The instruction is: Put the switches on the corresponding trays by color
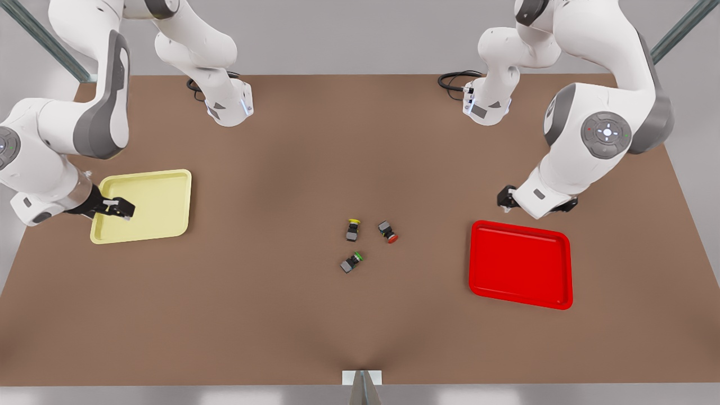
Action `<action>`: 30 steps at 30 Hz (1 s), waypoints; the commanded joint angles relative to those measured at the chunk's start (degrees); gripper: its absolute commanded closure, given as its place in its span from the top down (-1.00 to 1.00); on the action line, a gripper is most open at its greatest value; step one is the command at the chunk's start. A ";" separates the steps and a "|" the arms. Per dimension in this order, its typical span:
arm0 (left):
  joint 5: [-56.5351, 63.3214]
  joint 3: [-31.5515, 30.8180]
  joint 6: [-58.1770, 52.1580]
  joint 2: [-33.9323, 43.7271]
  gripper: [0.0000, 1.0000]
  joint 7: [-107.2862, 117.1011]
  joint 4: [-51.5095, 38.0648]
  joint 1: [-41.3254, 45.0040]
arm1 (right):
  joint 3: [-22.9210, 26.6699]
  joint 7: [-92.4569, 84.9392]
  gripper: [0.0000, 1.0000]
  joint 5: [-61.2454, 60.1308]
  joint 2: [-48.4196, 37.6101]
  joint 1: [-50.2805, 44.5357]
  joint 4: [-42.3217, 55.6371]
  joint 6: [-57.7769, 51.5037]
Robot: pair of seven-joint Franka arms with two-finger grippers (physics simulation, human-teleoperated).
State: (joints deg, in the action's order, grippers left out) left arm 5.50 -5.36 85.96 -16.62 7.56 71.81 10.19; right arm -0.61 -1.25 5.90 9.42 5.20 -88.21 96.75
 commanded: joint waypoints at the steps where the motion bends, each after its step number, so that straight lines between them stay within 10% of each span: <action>1: 0.92 0.00 0.00 0.00 1.00 0.00 0.00 0.00 | -0.01 0.02 1.00 -0.09 -0.01 -0.28 -0.04 0.02; 12: 1.18 0.26 -2.55 -1.23 1.00 0.18 0.61 0.09 | -16.62 33.68 1.00 -6.34 13.43 -17.68 4.80 3.53; 30: 2.15 0.70 -2.29 -3.51 1.00 0.26 0.61 -0.09 | -17.58 55.65 1.00 2.01 34.18 -31.74 12.45 24.27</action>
State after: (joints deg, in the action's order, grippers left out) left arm 7.46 -4.66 83.67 -20.20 7.82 72.42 10.11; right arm -18.19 54.47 7.98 43.84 -26.55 -75.98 121.54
